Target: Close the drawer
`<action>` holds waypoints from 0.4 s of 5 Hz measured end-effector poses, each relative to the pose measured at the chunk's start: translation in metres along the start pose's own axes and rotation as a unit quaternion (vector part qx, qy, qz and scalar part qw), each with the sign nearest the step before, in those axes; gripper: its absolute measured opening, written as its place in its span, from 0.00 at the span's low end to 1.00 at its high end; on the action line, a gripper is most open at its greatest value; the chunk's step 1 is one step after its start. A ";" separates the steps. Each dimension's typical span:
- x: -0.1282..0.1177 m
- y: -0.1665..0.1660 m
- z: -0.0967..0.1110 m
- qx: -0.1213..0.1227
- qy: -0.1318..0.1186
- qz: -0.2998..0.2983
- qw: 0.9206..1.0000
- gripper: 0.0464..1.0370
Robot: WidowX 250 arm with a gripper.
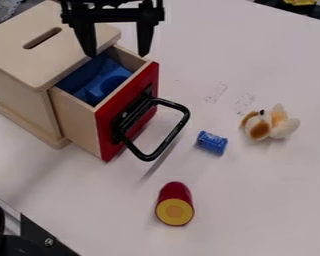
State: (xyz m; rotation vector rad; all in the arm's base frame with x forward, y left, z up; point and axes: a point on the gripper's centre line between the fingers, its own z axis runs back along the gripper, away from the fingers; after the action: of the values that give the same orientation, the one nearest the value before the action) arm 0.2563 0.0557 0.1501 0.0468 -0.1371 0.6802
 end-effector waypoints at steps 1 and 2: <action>-0.012 -0.013 0.004 -0.012 0.006 0.087 0.996 0.96; -0.028 -0.027 0.001 -0.013 0.022 0.207 0.978 0.96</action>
State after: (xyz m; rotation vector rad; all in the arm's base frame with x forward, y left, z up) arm 0.2515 0.0168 0.1475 -0.0230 -0.1145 1.0945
